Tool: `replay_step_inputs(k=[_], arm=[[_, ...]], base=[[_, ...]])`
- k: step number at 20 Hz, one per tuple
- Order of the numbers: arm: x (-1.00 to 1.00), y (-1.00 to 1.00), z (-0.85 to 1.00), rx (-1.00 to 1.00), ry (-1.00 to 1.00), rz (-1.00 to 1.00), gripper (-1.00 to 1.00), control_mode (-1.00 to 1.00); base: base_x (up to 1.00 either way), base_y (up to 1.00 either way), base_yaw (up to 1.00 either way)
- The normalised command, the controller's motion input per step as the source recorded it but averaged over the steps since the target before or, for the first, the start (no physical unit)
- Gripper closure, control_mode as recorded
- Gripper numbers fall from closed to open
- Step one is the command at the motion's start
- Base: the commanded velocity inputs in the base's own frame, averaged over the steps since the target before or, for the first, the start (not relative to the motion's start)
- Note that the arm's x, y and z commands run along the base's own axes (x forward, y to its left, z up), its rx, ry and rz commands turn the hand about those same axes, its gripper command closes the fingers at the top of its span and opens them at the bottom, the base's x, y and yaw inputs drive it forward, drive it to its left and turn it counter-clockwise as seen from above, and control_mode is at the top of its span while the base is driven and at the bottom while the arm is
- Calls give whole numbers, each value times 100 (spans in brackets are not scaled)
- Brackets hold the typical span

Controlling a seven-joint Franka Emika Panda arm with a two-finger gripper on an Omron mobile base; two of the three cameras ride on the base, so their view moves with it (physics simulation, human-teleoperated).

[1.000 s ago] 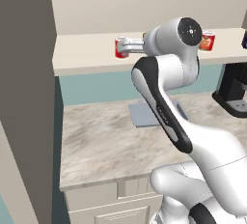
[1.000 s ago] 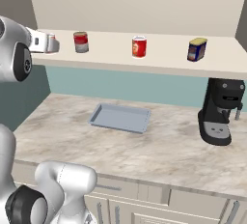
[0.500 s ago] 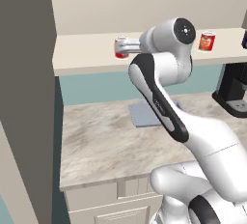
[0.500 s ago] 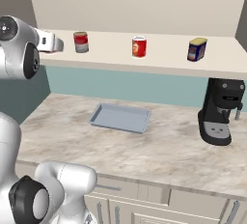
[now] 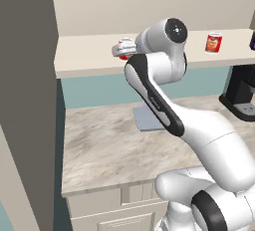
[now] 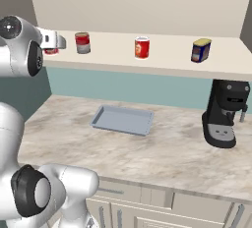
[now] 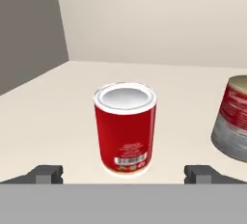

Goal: Stack two cans on top of the other two cans in the cabinet.

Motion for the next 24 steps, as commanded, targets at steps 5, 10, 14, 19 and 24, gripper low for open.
replay_step_inputs(k=[5, 10, 14, 19, 24], arm=[[27, 9, -7, -9, 0, 0, -100, -100], [28, 1, -11, -5, 0, 0, -100, -100], [22, 0, -13, -1, 0, 0, -100, -100], [20, 1, -9, 0, 0, 0, -100, -100], [22, 6, -3, 0, -2, 0, -100, -100]], base=[[0, 0, 0], [0, 0, 0], [0, 0, 0], [0, 0, 0], [0, 0, 0]])
